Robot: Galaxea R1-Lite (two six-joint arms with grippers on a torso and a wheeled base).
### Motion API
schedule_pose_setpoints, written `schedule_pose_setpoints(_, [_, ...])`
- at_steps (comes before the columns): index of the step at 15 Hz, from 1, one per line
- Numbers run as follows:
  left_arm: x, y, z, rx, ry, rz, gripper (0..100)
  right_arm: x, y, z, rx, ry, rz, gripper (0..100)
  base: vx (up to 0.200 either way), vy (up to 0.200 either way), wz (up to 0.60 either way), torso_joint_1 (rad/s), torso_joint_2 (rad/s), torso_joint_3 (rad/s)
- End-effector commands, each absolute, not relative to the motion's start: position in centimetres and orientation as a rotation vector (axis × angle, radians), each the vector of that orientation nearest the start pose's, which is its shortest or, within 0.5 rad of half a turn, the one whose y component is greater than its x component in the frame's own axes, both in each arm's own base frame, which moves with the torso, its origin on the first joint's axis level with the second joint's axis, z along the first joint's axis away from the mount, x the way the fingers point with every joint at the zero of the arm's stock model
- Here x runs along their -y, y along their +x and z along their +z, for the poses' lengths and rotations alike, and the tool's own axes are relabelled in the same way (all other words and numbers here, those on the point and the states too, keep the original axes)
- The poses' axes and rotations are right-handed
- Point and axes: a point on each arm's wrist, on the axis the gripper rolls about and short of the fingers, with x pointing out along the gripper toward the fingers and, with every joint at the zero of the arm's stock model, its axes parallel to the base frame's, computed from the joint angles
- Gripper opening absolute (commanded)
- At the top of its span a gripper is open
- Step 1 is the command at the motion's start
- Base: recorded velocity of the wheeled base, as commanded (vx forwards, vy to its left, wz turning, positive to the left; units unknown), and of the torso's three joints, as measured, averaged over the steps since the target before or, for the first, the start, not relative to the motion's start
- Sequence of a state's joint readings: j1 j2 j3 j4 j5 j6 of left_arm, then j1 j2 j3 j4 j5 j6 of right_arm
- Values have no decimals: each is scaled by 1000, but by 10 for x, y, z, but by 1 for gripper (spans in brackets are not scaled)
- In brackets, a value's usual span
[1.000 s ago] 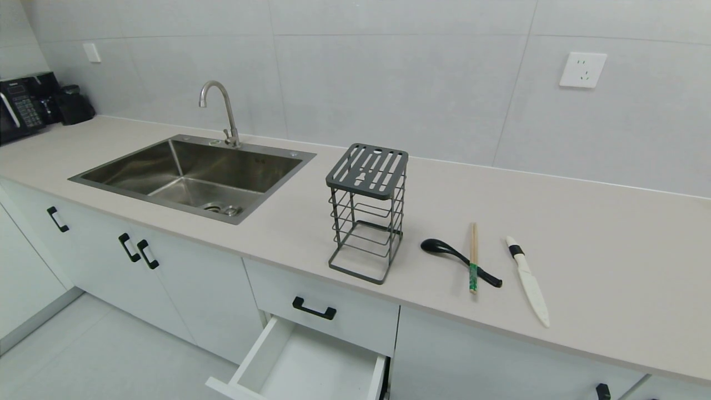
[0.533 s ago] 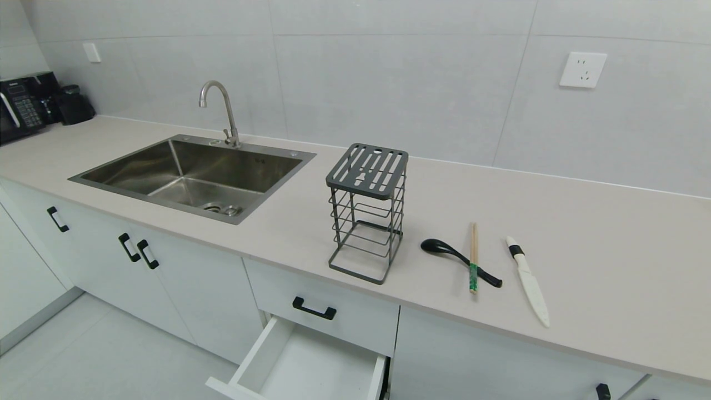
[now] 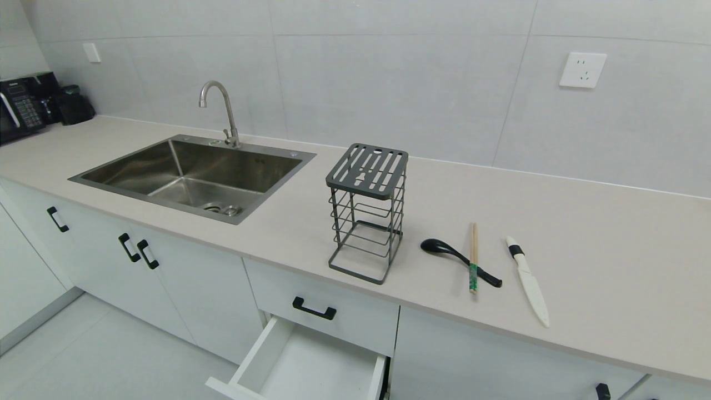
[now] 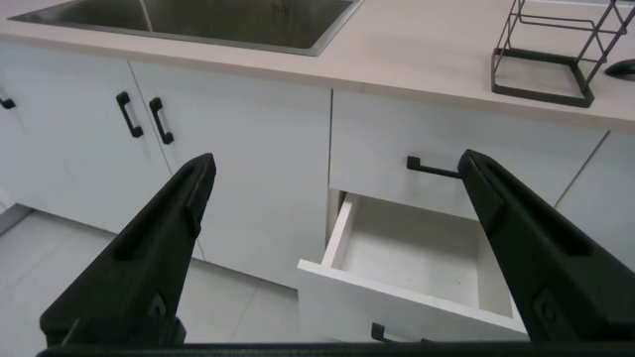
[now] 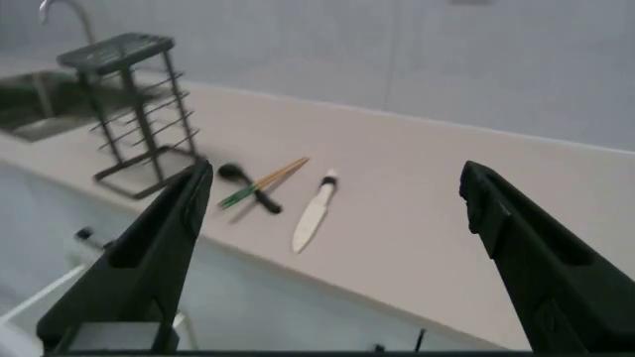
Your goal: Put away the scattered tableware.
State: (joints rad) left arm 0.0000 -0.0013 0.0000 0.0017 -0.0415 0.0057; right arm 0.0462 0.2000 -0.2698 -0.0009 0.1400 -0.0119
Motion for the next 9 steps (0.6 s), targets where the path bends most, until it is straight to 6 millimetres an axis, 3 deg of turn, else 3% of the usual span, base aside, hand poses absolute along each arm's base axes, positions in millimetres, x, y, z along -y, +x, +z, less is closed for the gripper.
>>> schedule_pose_setpoints(1, [1,-23,75,-1,6,-41,100,-6,6,179,-158,-3,345,100,0,0,0,0,0,0])
schedule_pose_setpoints(4, [1,-23,75,-1,6,-41,100,-13,41,194,-310,26,431,100,0,0,0,0,0,0])
schedule_pose_setpoints(6, [1,-23,75,-1,6,-41,100,-26,71,217,-412,157,490,100,0,0,0,0,0,0])
schedule_pose_setpoints(9, [1,-23,75,-1,6,-41,100,-36,91,215,-534,212,475,100,0,0,0,0,0,0])
